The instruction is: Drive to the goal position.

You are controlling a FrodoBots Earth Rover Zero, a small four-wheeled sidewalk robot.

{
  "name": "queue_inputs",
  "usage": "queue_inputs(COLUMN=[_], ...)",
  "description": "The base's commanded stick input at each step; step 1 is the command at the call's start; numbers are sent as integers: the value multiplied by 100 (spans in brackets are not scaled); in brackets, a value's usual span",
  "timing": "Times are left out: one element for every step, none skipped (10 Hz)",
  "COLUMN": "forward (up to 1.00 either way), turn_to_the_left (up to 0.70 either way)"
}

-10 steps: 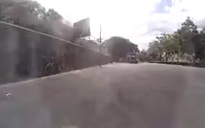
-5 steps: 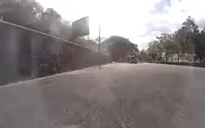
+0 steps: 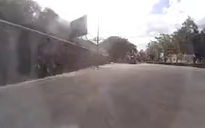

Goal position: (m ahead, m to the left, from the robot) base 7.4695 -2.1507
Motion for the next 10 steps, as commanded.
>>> queue_inputs(forward=[70, 70, 70, 70, 70, 70, 70, 70, 70, 70], turn_to_the_left=[0, 0, 0, 0, 0, 0, 0, 0, 0, -3])
